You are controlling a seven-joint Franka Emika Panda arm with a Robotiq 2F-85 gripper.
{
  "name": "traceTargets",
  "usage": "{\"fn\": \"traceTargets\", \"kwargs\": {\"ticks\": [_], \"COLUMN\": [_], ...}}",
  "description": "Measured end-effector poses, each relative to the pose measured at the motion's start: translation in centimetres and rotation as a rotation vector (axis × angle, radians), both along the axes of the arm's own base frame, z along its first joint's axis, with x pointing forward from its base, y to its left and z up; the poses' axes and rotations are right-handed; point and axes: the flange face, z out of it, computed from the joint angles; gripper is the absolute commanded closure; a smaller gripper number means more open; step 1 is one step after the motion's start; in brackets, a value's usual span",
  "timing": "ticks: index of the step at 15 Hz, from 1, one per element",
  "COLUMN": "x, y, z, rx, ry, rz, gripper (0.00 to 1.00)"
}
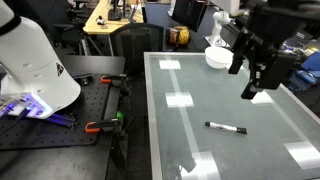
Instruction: Put the marker in the bowl
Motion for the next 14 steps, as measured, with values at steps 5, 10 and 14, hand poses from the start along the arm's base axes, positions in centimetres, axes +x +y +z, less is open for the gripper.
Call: {"fn": "traceTargets", "kwargs": {"ticks": [5, 10, 14], "x": [0.2, 0.3, 0.7], "y": [0.0, 0.0, 0.1], "z": [-1.6, -1.5, -2.5], "rx": [-0.005, -0.005, -0.004], "ry": [0.015, 0.013, 0.003], "rz": [-0.002, -0.002, 0.012], "gripper": [0.00, 0.00, 0.00]}}
